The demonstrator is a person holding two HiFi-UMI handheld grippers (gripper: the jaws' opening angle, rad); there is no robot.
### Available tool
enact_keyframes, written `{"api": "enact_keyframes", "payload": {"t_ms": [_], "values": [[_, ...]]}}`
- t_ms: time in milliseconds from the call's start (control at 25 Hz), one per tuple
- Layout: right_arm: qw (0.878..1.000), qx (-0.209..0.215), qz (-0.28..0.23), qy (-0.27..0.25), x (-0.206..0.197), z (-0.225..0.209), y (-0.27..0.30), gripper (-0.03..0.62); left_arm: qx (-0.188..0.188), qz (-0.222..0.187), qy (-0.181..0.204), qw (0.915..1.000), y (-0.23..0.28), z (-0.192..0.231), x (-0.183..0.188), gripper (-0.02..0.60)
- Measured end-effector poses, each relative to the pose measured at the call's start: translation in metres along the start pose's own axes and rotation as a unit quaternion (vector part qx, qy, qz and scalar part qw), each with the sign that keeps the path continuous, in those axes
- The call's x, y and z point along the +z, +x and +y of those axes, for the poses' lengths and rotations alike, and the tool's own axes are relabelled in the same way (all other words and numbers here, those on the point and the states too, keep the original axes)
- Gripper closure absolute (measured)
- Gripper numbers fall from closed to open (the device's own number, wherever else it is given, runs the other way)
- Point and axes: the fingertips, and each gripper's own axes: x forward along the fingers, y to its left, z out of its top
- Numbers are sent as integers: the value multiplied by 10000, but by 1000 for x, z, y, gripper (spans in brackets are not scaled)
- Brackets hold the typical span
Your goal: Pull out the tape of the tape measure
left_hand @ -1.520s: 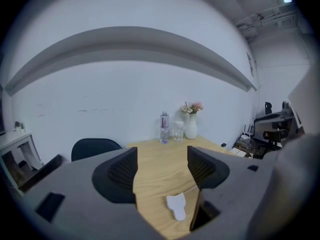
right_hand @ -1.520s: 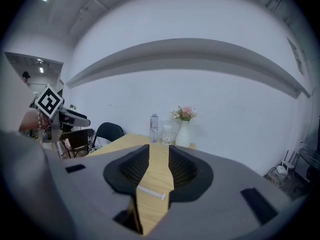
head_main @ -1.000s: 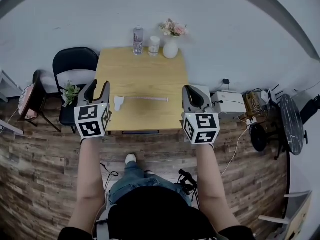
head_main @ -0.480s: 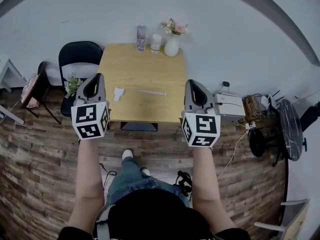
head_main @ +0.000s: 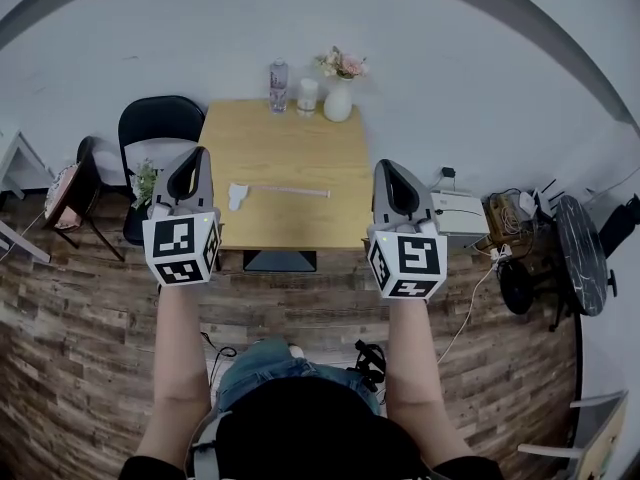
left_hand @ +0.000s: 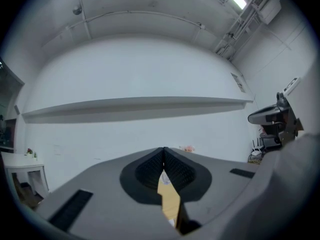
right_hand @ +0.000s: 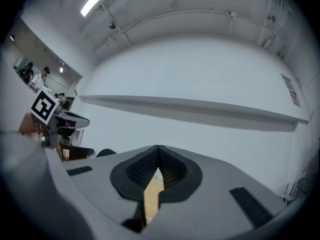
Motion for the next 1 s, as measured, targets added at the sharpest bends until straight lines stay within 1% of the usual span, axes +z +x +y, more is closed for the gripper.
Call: {"api": "enact_keyframes", "payload": {"t_ms": [320, 600, 760, 1000], "values": [[9998, -10, -164, -73, 24, 6, 10, 580, -94, -260, 123, 9995, 10, 17, 29, 569], [9994, -122, -312, -96, 43, 6, 14, 580, -274, -488, 237, 9981, 20, 20, 51, 569], [9992, -170, -322, -138, 48, 7, 13, 580, -349, -597, 239, 9973, 20, 20, 58, 569], [9994, -185, -253, -168, 51, 12, 12, 580, -390, -627, 147, 9972, 17, 24, 61, 569]]}}
